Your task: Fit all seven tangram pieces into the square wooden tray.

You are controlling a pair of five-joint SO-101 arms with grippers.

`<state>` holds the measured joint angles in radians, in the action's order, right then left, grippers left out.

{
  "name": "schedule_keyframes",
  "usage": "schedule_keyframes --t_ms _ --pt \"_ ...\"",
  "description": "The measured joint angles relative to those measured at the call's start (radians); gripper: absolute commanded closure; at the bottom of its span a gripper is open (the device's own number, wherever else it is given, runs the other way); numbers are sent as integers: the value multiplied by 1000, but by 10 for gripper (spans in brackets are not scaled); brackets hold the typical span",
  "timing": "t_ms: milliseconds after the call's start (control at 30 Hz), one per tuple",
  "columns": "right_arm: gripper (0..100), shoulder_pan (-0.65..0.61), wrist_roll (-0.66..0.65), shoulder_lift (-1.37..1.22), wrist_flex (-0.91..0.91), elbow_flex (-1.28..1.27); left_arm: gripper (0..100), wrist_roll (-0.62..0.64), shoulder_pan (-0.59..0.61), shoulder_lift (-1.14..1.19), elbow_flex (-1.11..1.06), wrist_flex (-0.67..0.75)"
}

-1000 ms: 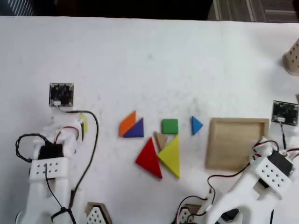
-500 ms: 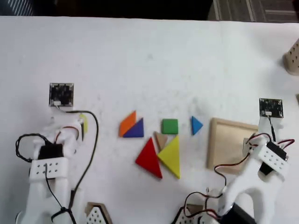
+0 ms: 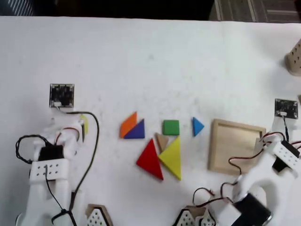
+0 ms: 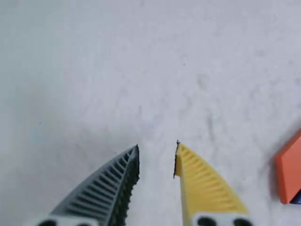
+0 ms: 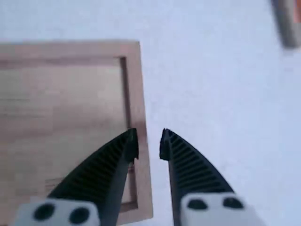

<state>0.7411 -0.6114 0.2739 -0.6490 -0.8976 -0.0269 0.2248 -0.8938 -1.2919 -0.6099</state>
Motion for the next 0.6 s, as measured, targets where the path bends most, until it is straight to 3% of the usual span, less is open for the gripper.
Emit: schedule_keyframes --t_ms 500,600 --pt "921 -21 -3 -176 127 2 839 0 0 0 0 0" --pt "989 -43 -3 -207 129 8 839 0 0 0 0 0"
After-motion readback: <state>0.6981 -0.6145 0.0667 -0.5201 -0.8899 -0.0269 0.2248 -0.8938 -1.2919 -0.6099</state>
